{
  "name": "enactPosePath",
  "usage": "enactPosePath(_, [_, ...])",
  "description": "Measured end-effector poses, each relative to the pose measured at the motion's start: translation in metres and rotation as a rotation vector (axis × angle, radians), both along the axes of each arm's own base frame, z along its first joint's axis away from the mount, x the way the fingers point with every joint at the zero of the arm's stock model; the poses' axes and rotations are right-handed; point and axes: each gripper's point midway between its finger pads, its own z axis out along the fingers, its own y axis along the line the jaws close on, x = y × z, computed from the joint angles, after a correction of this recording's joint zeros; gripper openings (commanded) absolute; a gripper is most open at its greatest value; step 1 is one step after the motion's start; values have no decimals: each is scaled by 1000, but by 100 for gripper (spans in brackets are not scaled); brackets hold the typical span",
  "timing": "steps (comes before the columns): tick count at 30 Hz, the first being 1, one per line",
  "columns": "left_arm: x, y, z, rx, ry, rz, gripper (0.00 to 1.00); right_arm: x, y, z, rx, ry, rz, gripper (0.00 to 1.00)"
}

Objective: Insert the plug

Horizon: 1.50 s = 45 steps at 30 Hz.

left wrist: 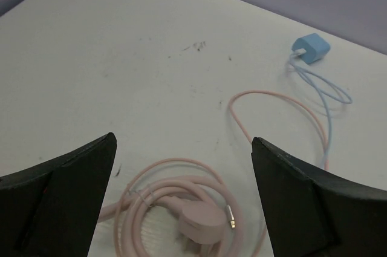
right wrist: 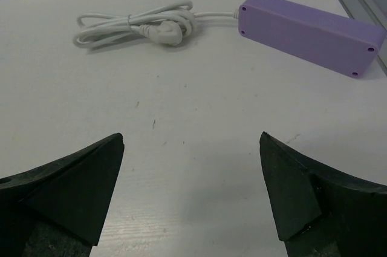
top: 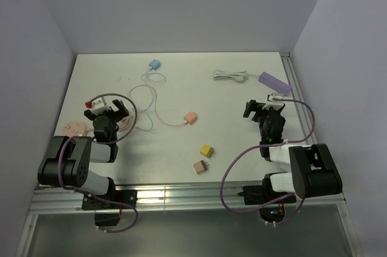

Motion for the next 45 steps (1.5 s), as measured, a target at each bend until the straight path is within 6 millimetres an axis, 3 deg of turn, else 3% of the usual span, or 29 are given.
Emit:
enactPosePath(6, [-2, 10, -1, 65, 18, 37, 99, 1, 1, 4, -13, -15, 14, 100])
enactPosePath(25, [-2, 12, -1, 90, 24, 44, 99, 2, 1, 5, -19, -19, 16, 100])
enactPosePath(31, [-1, 15, -1, 90, 25, 40, 100, -1, -14, 8, -15, -24, -75, 100])
enactPosePath(34, [-1, 16, 0, 91, 31, 44, 99, 0, -18, 22, -16, -37, -114, 100])
enactPosePath(37, [0, 16, 8, 94, 48, 72, 100, 3, -20, 42, -15, -65, -133, 100])
enactPosePath(45, [25, -4, 57, -11, 62, 139, 99, -5, -27, 61, 92, -36, -231, 100])
